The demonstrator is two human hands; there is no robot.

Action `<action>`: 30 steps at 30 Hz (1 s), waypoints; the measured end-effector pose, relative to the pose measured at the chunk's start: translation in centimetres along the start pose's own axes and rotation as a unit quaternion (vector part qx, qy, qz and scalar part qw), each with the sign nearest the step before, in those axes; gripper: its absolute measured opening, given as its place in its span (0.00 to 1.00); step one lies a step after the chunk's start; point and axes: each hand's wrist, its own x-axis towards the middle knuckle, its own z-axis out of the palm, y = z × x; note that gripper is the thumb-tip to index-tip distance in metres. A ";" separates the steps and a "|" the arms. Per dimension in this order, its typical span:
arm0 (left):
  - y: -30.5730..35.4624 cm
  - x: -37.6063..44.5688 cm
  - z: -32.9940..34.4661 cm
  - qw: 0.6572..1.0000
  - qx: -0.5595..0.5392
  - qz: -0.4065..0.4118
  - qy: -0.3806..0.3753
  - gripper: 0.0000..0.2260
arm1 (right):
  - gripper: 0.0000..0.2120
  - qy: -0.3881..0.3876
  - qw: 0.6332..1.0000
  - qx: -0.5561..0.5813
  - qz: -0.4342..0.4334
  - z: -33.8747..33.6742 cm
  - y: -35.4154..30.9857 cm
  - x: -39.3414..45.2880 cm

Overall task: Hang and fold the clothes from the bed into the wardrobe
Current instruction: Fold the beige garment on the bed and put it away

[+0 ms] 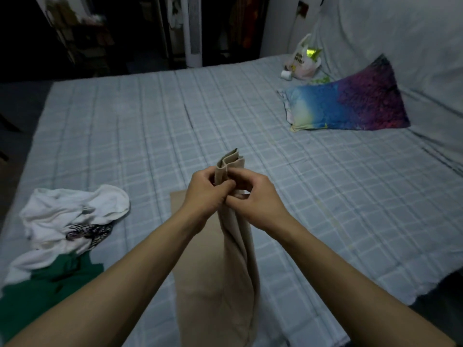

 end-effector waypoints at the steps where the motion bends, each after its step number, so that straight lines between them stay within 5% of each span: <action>1: 0.1 0.0 -0.9 1.000 0.004 0.003 0.017 0.08 | 0.25 -0.014 1.000 0.005 -0.002 0.6 -0.6 0.2; 6: 0.2 -0.2 -6.1 0.996 0.050 0.014 0.075 0.08 | 0.20 -0.081 0.993 0.081 0.027 2.7 -2.0 1.6; 9: 0.6 -0.5 -8.7 0.998 0.047 -0.002 0.052 0.09 | 0.08 0.016 0.999 0.049 -0.004 3.3 -1.7 2.8; 11: 1.0 -0.7 -9.9 0.999 0.042 -0.003 0.020 0.09 | 0.15 0.057 0.998 -0.031 -0.025 3.3 -0.5 3.7; 14: 1.5 -0.9 -11.0 0.999 0.042 0.004 -0.023 0.09 | 0.35 -0.101 0.994 -0.034 0.009 3.4 1.1 4.7; 18: 1.5 -0.9 -12.1 0.997 0.058 -0.004 -0.055 0.09 | 0.20 -0.252 0.960 0.090 0.075 4.2 3.1 4.7; 24: 0.1 0.9 -14.2 0.986 0.162 0.001 0.038 0.09 | 0.02 -0.176 0.981 0.062 0.058 4.1 3.8 4.2; 30: -1.9 3.5 -13.9 0.986 0.156 -0.012 0.062 0.10 | 0.06 -0.103 0.992 -0.070 0.032 3.2 4.2 6.1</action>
